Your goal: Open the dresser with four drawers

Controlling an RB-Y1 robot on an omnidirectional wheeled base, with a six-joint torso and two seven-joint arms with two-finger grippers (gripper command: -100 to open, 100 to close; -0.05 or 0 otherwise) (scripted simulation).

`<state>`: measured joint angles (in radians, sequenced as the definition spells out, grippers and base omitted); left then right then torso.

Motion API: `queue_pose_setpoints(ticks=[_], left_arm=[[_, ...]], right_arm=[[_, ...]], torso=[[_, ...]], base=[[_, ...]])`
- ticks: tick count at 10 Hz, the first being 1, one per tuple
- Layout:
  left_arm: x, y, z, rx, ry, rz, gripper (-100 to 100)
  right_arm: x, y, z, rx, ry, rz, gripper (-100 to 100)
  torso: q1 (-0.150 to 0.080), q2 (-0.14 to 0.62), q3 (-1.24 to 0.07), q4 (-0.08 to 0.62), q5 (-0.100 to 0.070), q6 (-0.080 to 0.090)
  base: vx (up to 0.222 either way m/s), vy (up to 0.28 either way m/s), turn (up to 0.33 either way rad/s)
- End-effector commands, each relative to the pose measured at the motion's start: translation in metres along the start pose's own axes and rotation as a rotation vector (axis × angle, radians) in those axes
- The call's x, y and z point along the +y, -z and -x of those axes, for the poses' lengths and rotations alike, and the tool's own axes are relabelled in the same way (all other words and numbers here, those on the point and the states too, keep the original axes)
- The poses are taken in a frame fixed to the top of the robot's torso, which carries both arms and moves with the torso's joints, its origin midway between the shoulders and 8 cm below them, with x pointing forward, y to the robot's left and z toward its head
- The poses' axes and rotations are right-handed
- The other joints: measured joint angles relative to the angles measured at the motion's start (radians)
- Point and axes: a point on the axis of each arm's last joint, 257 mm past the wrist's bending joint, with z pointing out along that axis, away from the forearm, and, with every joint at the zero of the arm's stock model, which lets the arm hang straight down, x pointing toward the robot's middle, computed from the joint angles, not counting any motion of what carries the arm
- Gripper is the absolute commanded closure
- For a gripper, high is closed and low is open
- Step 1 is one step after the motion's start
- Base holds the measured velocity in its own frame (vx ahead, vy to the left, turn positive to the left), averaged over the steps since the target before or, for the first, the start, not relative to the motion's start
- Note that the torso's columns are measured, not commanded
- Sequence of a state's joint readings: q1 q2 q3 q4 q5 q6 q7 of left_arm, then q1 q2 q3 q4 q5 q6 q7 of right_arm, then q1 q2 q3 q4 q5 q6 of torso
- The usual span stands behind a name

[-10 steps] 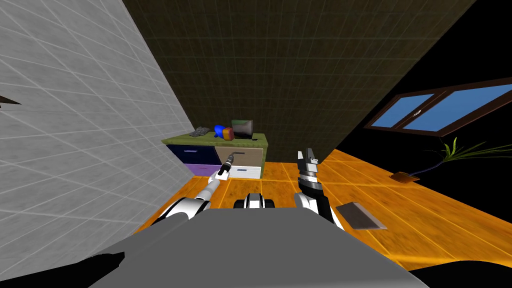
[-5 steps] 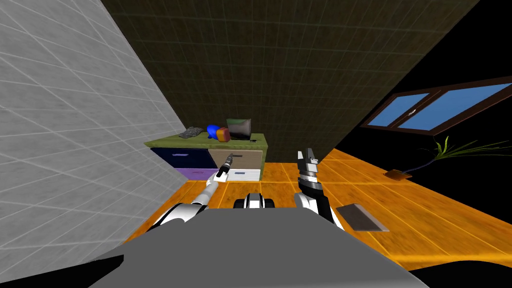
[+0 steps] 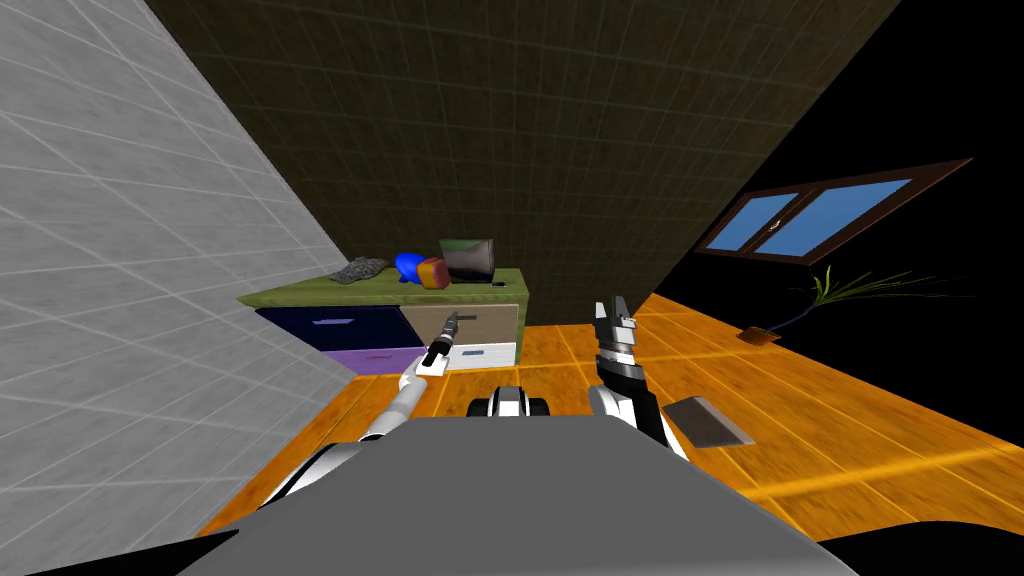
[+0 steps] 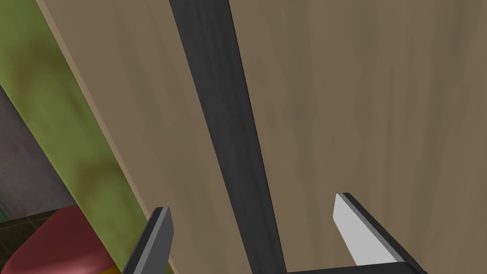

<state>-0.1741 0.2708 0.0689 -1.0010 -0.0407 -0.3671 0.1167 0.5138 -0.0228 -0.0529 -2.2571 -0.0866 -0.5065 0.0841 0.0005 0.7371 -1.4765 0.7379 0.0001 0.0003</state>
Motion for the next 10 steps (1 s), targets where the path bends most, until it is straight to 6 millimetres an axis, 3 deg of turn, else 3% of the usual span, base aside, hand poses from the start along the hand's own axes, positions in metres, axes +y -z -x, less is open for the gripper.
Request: queue_pose_setpoints(ticks=[1,2,4,7,9,10], left_arm=[[0.006,0.018,0.01,-0.014,0.004,0.004,-100],[0.013,0.027,0.023,-0.035,0.011,0.018,-100],[0.01,0.037,0.026,-0.038,0.007,0.009,-100],[0.011,0.065,0.054,-0.084,0.008,0.014,-100],[0.014,0.078,0.057,-0.088,0.0,0.018,-100],[0.013,0.089,0.071,-0.111,-0.002,0.022,-100]], right_arm=[[0.0,0.0,0.0,0.0,0.0,0.0,0],[0.0,0.0,0.0,0.0,0.0,0.0,0],[0.0,0.0,0.0,0.0,0.0,0.0,0],[0.0,0.0,0.0,0.0,0.0,0.0,0],[0.0,0.0,0.0,0.0,0.0,0.0,0],[0.0,0.0,0.0,0.0,0.0,0.0,0]], torso=[[-0.001,0.001,0.0,0.0,0.0,-0.001],[-0.001,0.003,0.002,0.001,0.0,-0.001],[-0.001,0.001,0.001,0.0,0.0,0.0],[0.0,0.0,0.0,0.0,0.0,-0.001],[0.0,0.0,0.0,0.0,0.0,-0.001],[0.0,0.003,0.001,0.0,0.0,-0.001]], base=[[0.03,-0.013,0.032],[0.051,-0.019,-0.128],[0.039,-0.01,-0.057],[0.063,-0.005,-0.13],[0.05,0.002,-0.036],[0.051,0.007,-0.134]])
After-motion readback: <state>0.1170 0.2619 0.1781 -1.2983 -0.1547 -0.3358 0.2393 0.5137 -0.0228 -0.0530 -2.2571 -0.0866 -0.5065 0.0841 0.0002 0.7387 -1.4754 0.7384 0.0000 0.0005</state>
